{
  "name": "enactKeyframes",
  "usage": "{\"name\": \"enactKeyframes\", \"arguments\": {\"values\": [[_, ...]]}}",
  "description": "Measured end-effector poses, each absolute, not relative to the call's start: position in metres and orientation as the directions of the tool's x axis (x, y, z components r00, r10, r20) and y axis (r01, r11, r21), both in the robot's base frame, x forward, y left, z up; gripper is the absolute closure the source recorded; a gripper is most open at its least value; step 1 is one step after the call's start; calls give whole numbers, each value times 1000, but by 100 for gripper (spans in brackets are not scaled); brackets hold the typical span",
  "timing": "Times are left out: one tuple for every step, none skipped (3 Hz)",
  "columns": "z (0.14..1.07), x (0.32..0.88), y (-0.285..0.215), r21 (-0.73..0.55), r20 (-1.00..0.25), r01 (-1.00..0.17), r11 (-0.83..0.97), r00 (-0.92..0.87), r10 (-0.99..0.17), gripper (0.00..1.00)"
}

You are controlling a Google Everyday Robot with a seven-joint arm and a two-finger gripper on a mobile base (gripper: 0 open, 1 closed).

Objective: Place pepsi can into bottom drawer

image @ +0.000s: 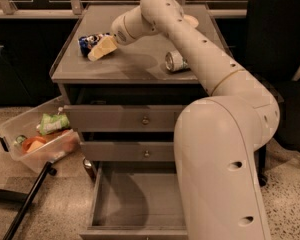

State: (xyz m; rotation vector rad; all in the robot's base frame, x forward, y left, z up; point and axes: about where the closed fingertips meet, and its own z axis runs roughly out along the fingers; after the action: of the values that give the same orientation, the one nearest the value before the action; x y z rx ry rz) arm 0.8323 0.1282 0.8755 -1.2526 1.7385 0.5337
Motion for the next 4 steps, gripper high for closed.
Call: {"name": "enactKeyframes", "arguments": {"values": [[868, 846, 130, -136, -850, -878, 458, -134, -510, 0], [864, 856, 137, -124, -857, -852, 509, -167, -487, 0], [859, 858, 147, -115, -858, -850, 514, -175, -482, 0], [854, 857, 154, -109, -855, -859, 500, -176, -489, 19]]}}
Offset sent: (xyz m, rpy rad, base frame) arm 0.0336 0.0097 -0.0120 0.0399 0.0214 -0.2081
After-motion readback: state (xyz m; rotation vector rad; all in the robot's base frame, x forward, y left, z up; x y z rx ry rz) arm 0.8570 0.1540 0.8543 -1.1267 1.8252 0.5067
